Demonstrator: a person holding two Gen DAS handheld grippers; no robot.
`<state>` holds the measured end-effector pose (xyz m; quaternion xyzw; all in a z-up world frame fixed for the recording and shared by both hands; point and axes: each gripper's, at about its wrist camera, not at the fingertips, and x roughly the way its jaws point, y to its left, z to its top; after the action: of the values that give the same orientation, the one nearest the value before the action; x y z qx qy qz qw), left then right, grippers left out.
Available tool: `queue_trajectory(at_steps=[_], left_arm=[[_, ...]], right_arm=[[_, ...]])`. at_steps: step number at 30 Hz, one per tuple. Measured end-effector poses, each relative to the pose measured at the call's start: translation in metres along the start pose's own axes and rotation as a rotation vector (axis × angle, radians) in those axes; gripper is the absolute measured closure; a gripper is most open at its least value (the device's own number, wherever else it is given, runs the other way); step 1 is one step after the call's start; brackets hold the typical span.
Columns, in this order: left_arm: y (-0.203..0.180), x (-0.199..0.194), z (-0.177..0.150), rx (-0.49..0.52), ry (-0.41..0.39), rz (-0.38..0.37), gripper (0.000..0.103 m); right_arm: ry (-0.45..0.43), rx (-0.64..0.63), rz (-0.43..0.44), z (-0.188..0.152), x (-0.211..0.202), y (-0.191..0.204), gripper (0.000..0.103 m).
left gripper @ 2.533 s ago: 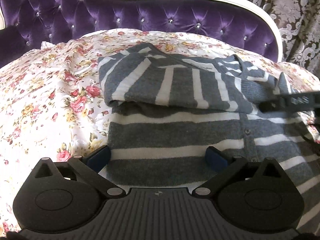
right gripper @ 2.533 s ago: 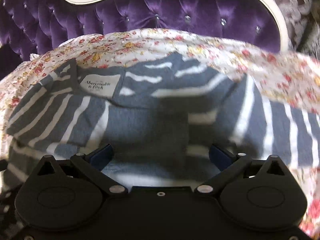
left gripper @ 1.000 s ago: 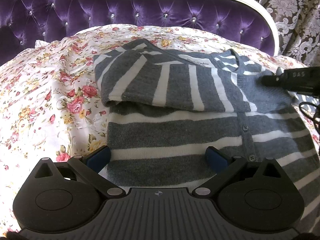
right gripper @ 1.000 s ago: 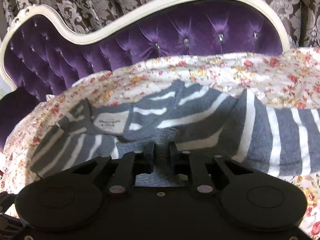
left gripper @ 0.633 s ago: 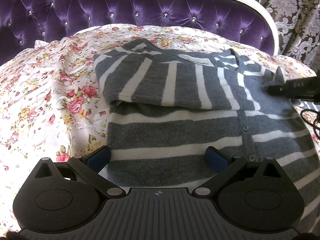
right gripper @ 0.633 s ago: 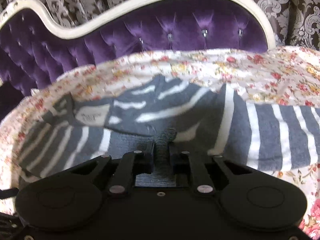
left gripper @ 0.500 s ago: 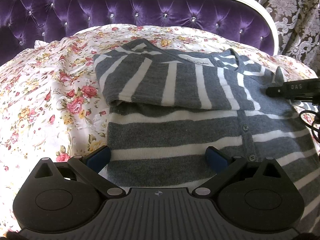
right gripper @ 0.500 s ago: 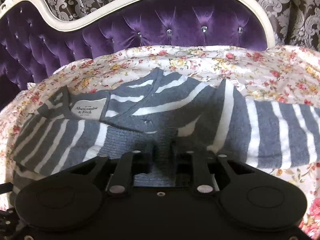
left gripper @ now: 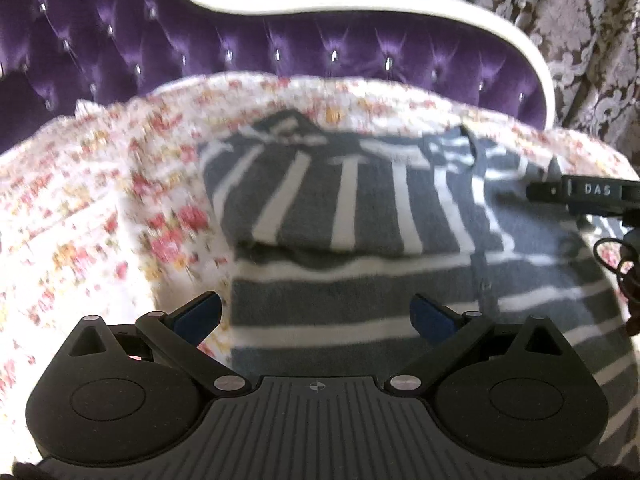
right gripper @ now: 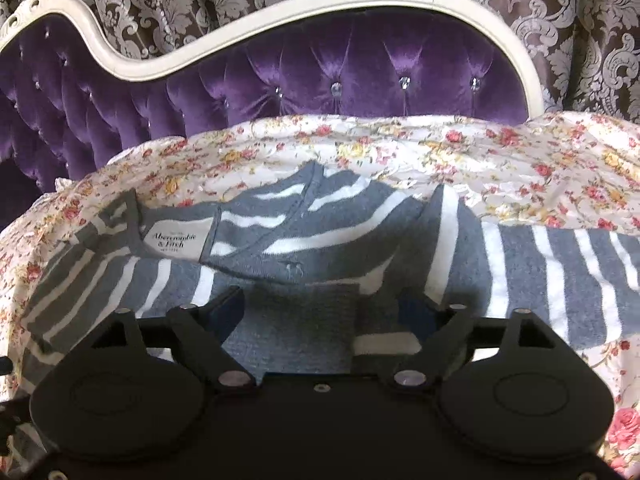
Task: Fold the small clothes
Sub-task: 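Move the right gripper to the other sleeve cuff and close on it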
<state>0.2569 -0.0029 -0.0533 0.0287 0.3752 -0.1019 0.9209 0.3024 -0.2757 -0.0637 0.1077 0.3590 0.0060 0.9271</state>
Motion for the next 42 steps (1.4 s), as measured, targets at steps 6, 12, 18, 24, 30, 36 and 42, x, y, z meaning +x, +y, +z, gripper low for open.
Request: queue_trajectory(at_steps=[6,12,18,24,30,36,42], left_arm=[[0.001,-0.015,0.006,0.005,-0.072,0.013,0.001],[0.003,-0.02,0.009,-0.005,-0.098,0.025,0.001],[0.005,-0.025,0.011,-0.012,-0.109,0.065,0.001],[0.01,-0.026,0.012,-0.019,-0.101,0.091,0.001],[0.015,-0.028,0.014,-0.052,-0.089,0.072,0.001],[0.025,-0.028,0.014,-0.109,-0.056,0.035,0.001],[0.034,-0.03,0.016,-0.164,-0.035,0.013,0.001]], right_arm=[[-0.032,0.026,-0.016,0.003,-0.004,-0.008,0.006],[-0.031,0.052,-0.017,0.002,-0.005,-0.016,0.006],[-0.032,0.069,-0.038,-0.001,-0.007,-0.026,0.004],[-0.036,0.114,-0.072,-0.002,-0.015,-0.043,0.004],[-0.014,0.163,-0.06,-0.002,-0.027,-0.056,0.004],[-0.001,0.216,-0.064,0.001,-0.051,-0.076,0.003],[0.012,0.266,-0.097,0.004,-0.076,-0.11,0.0]])
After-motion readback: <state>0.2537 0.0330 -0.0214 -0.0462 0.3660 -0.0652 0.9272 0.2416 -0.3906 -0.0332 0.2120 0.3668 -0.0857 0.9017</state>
